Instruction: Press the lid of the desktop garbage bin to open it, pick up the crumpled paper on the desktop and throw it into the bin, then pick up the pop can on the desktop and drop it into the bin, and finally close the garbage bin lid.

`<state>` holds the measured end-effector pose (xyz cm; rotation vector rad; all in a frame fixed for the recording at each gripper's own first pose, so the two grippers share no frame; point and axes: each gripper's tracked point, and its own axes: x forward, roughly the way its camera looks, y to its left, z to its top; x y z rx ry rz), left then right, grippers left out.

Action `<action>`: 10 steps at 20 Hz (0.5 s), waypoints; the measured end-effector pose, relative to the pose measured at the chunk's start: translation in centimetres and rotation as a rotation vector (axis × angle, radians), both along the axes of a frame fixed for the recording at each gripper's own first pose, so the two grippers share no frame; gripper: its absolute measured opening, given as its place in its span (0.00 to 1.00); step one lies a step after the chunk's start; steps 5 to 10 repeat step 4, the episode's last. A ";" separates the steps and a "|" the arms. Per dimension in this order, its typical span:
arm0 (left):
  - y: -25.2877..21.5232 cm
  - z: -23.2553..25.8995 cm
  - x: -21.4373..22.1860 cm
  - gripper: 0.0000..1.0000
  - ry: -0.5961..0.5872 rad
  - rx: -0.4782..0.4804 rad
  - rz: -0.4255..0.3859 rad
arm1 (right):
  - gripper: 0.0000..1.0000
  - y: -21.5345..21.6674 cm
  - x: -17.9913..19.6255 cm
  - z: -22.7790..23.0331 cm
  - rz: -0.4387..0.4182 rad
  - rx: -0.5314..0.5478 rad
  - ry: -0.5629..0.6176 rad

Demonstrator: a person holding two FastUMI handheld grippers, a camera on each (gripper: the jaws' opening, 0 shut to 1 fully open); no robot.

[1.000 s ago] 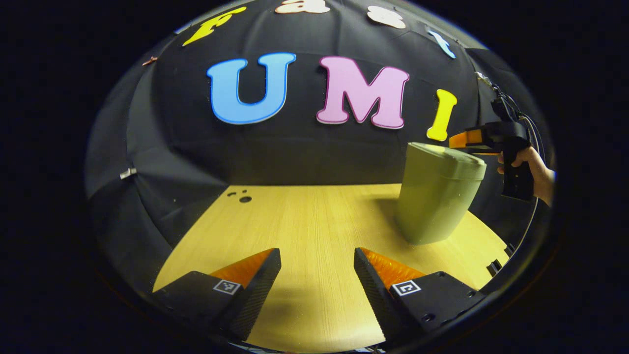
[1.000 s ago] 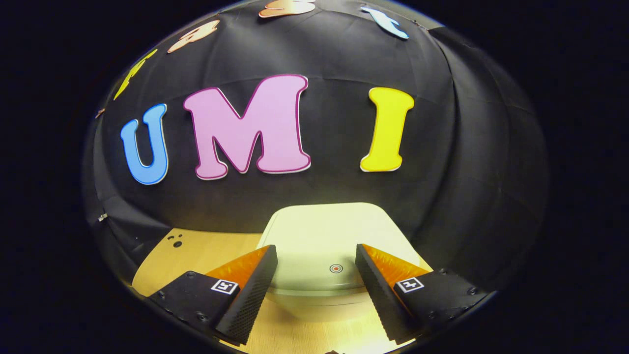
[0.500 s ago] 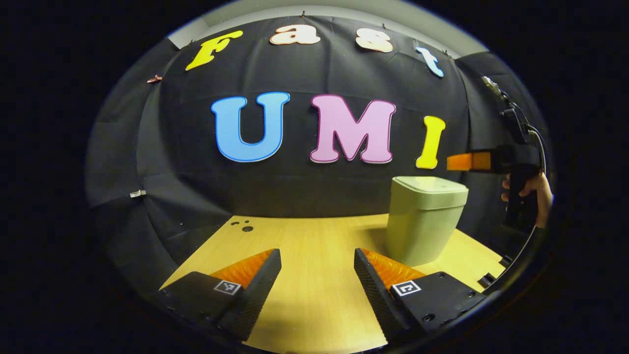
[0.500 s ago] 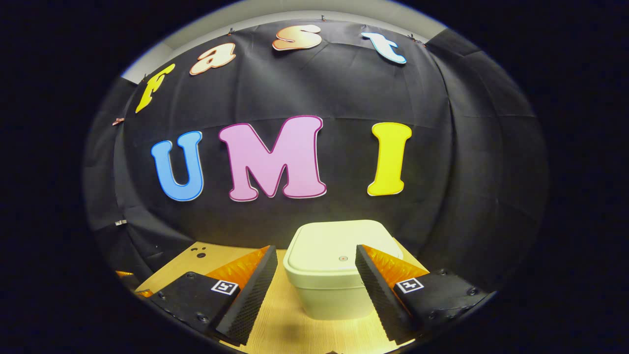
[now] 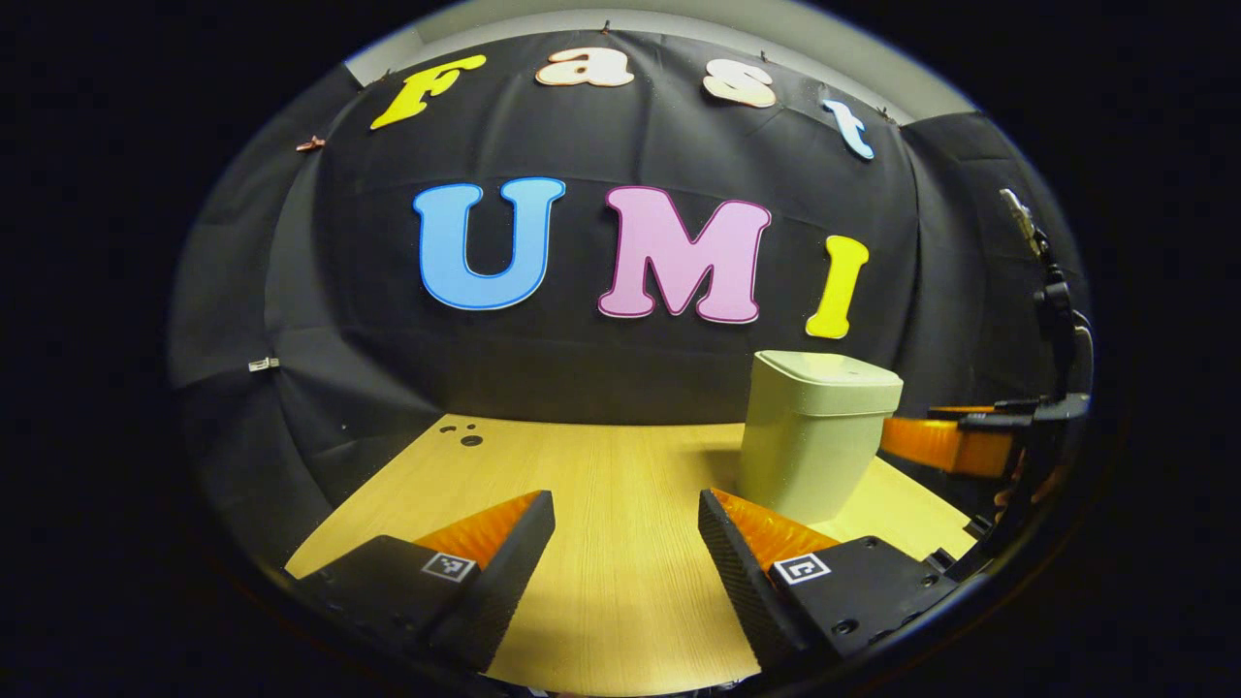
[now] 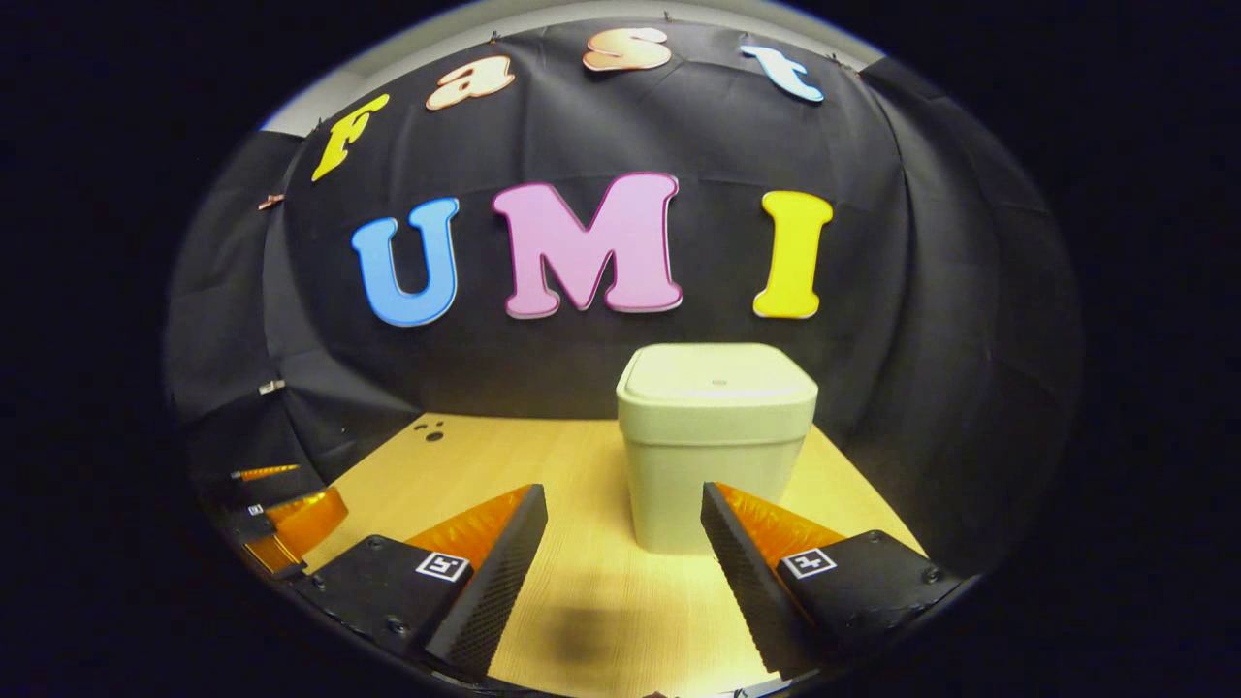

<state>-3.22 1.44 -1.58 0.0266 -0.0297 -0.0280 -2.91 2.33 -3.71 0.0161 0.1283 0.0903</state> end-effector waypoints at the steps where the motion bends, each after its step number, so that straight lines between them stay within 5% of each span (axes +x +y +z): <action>1: -0.1 0.0 -0.2 0.96 0.000 0.004 -0.001 | 1.00 0.4 -0.5 -0.6 0.008 0.009 0.016; 10: -0.2 -0.7 -0.5 0.96 0.015 0.013 -0.001 | 1.00 1.5 -1.5 -2.2 0.037 -0.005 0.048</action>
